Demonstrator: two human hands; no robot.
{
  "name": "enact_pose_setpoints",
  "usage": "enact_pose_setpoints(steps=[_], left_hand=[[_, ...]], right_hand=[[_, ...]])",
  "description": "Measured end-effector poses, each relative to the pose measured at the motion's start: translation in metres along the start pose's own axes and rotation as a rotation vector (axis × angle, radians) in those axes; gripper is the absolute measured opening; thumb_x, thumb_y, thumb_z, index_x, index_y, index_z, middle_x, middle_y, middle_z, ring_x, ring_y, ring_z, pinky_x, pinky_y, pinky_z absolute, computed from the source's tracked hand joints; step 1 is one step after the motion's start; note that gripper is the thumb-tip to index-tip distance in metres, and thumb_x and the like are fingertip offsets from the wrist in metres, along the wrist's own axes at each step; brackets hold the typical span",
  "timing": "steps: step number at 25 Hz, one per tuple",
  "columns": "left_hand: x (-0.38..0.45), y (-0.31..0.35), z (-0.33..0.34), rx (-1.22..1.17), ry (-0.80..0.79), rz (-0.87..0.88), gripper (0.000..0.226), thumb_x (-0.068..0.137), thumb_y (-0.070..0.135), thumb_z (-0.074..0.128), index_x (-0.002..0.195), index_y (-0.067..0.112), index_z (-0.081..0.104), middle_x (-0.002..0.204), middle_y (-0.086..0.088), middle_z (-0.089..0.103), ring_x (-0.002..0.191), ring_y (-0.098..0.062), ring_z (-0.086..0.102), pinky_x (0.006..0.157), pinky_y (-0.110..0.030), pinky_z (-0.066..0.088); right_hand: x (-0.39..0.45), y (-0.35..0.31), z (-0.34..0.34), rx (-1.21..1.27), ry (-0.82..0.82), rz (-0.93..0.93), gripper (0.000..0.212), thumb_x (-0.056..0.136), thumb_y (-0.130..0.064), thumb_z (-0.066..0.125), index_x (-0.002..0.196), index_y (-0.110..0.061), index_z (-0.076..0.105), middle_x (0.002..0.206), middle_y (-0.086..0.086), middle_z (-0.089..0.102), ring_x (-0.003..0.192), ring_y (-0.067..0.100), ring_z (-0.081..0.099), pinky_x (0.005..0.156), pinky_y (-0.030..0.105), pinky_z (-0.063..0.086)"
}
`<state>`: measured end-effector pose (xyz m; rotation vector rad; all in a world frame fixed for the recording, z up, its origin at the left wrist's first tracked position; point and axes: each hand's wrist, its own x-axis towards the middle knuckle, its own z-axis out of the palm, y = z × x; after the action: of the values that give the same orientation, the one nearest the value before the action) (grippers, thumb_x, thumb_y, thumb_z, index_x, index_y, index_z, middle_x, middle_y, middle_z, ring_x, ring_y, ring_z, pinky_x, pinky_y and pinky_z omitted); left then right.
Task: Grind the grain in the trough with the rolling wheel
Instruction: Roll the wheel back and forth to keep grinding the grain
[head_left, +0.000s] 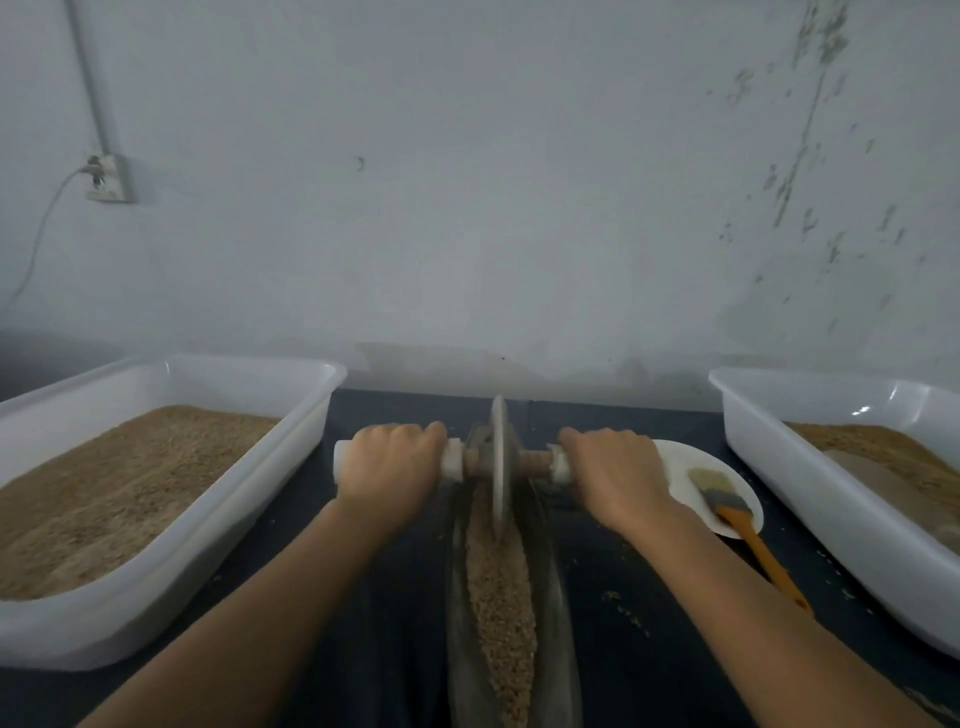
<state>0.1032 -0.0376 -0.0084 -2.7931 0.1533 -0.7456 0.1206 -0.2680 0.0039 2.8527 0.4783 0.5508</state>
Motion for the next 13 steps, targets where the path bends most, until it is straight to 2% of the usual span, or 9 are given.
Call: enact_pose_setpoints(steps=[2,5,7,9,10,11,13], left_hand=[[0.0,0.004,-0.008,0.039,-0.01,0.043,0.02,0.084,0.029,0.061,0.094,0.026,0.044,0.093,0.006,0.064,0.082,-0.018,0.061,0.064,-0.029,0.034],[-0.047,0.002,-0.029,-0.059,-0.097,0.116,0.028,0.082,0.041,0.062,0.093,0.033,0.038,0.089,0.011,0.057,0.082,-0.013,0.058,0.066,-0.028,0.034],[-0.087,0.0,-0.046,-0.141,-0.097,0.161,0.036,0.076,0.049,0.063,0.089,0.039,0.031,0.075,0.016,0.044,0.074,-0.008,0.052,0.065,-0.028,0.032],[-0.106,-0.006,-0.061,-0.18,-0.103,0.189,0.041,0.071,0.055,0.064,0.086,0.042,0.028,0.069,0.017,0.032,0.07,-0.004,0.048,0.064,-0.027,0.032],[-0.109,-0.008,-0.062,-0.192,-0.168,0.185,0.039,0.074,0.057,0.06,0.087,0.044,0.026,0.07,0.017,0.032,0.072,-0.002,0.046,0.066,-0.026,0.032],[-0.107,-0.007,-0.061,-0.183,-0.263,0.153,0.037,0.078,0.058,0.056,0.087,0.045,0.022,0.073,0.018,0.033,0.073,-0.001,0.041,0.067,-0.026,0.03],[-0.089,-0.003,-0.051,-0.119,-0.245,0.086,0.037,0.083,0.054,0.053,0.084,0.044,0.018,0.075,0.017,0.037,0.069,-0.004,0.037,0.064,-0.026,0.028]], right_hand=[[-0.008,0.004,0.007,0.053,-0.03,0.017,0.023,0.085,-0.037,0.06,0.101,-0.026,0.048,0.095,0.001,0.066,0.084,0.027,0.061,0.063,0.033,0.037],[-0.064,0.011,0.006,0.158,-0.096,-0.1,0.023,0.081,-0.043,0.06,0.091,-0.033,0.041,0.086,-0.004,0.062,0.078,0.019,0.06,0.07,0.038,0.049],[-0.097,0.013,-0.012,0.112,-0.05,-0.195,0.034,0.071,-0.042,0.066,0.081,-0.036,0.034,0.075,-0.01,0.057,0.067,0.012,0.059,0.058,0.035,0.049],[-0.108,0.011,-0.028,0.064,0.005,-0.25,0.035,0.061,-0.038,0.072,0.079,-0.034,0.042,0.069,-0.009,0.057,0.057,0.01,0.057,0.042,0.03,0.04],[-0.109,0.011,-0.029,0.058,0.029,-0.245,0.036,0.056,-0.038,0.073,0.076,-0.034,0.044,0.066,-0.01,0.056,0.053,0.009,0.056,0.04,0.028,0.036],[-0.106,0.01,-0.026,0.069,0.001,-0.226,0.038,0.057,-0.039,0.074,0.077,-0.035,0.042,0.067,-0.009,0.056,0.056,0.008,0.056,0.043,0.027,0.039],[-0.085,0.008,-0.013,0.088,-0.106,-0.152,0.032,0.075,-0.038,0.067,0.088,-0.035,0.038,0.083,-0.006,0.059,0.074,0.012,0.059,0.064,0.035,0.049]])
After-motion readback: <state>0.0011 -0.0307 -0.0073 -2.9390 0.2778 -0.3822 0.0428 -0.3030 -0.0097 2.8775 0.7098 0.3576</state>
